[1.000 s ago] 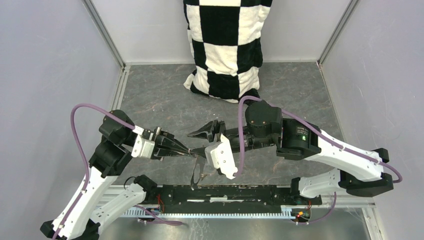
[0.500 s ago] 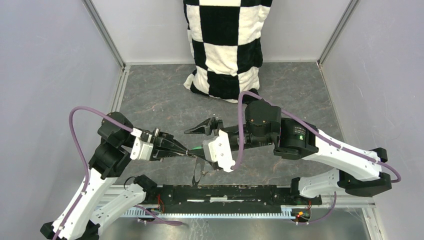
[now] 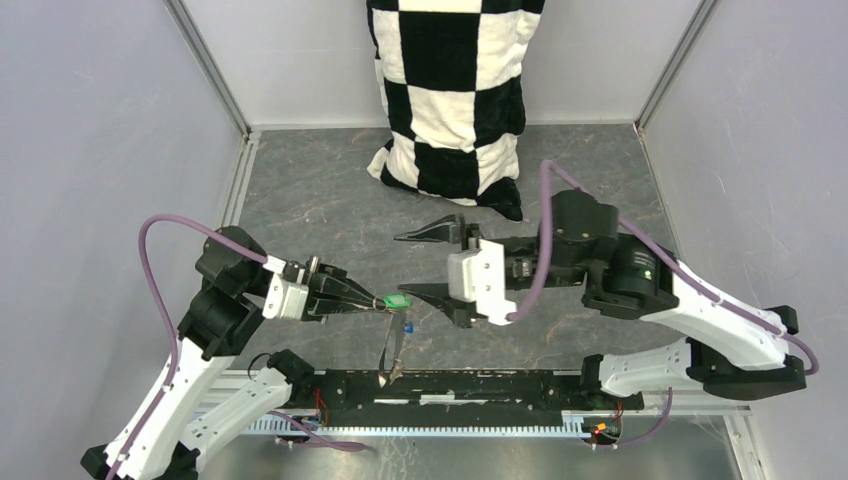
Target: Put the keys on the keyring
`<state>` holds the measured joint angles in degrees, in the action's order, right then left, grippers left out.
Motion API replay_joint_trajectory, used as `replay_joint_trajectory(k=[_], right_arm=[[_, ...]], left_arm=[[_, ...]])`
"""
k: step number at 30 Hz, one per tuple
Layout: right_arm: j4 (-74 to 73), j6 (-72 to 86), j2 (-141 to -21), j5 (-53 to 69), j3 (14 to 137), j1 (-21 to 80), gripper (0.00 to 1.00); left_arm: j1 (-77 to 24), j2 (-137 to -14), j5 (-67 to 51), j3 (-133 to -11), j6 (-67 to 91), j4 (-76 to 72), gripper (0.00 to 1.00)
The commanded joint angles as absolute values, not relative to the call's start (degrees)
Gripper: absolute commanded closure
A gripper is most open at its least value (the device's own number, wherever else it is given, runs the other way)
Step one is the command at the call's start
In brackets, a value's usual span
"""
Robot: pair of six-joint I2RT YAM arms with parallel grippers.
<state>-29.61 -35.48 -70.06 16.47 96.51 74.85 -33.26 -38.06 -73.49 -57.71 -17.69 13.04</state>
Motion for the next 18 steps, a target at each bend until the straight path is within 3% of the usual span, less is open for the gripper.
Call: replay_joint_trajectory(k=[1,10,18], right_arm=[[-26.55,-32.19,-67.11,16.6,94.75,74.61,0.35],[-21.72,-26.34,-63.68,17.72,85.22,74.52,0.44],[-20.54,-25.71,-65.3,17.96,85.32,74.5,0.53]], left_arm=[[-33.31,-37.31,-70.27,-57.66,-14.33,8.71,0.98],[-33.31,-38.05,-64.34,-58.36,-8.05,3.93,0.98],[-33.31,-37.49,-63.75,-57.94,-7.81,3.57,0.98]])
